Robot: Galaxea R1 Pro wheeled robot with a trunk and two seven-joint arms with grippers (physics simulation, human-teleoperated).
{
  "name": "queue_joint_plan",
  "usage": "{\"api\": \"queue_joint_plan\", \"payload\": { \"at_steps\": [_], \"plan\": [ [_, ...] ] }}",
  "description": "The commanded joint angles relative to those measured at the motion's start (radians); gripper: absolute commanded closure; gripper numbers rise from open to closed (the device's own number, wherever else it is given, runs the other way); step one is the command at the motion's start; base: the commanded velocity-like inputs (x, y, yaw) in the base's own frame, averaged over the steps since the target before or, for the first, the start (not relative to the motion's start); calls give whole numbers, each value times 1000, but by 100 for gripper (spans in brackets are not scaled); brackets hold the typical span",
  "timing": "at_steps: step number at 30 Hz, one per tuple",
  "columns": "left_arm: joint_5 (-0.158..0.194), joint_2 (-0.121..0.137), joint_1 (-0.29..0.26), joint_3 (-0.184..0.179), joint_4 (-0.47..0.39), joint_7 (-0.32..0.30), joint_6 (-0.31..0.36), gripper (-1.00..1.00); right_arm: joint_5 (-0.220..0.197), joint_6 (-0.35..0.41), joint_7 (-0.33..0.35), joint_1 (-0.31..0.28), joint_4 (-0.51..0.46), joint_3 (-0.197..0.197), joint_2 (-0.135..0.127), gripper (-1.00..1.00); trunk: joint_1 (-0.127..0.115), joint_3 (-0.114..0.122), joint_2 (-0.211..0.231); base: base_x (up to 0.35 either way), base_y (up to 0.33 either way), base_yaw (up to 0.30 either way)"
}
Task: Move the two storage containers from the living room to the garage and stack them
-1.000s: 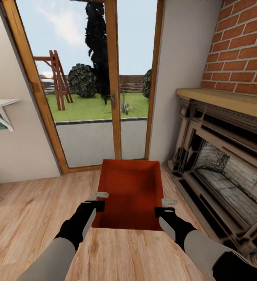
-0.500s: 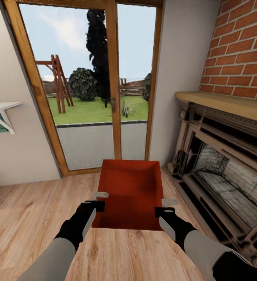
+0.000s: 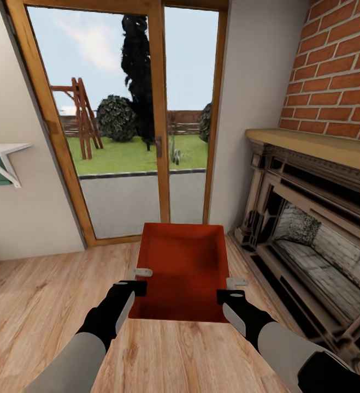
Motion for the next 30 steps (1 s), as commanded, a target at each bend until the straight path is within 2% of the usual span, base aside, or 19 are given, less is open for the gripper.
{"api": "queue_joint_plan", "payload": {
  "at_steps": [1,19,30],
  "plan": [
    [-33,1,-1,29,-1,28,10,100,32,8,-14,-1,-3,-10,-1,100,1,-2,-2,0,0,0],
    [-33,1,-1,29,-1,27,10,100,32,8,-12,-1,-3,-11,-1,100,1,-2,-2,0,0,2],
    [-33,1,0,29,-1,26,10,100,30,8,-14,-1,-3,-11,1,100,1,-2,-2,0,0,227]
  ]
}}
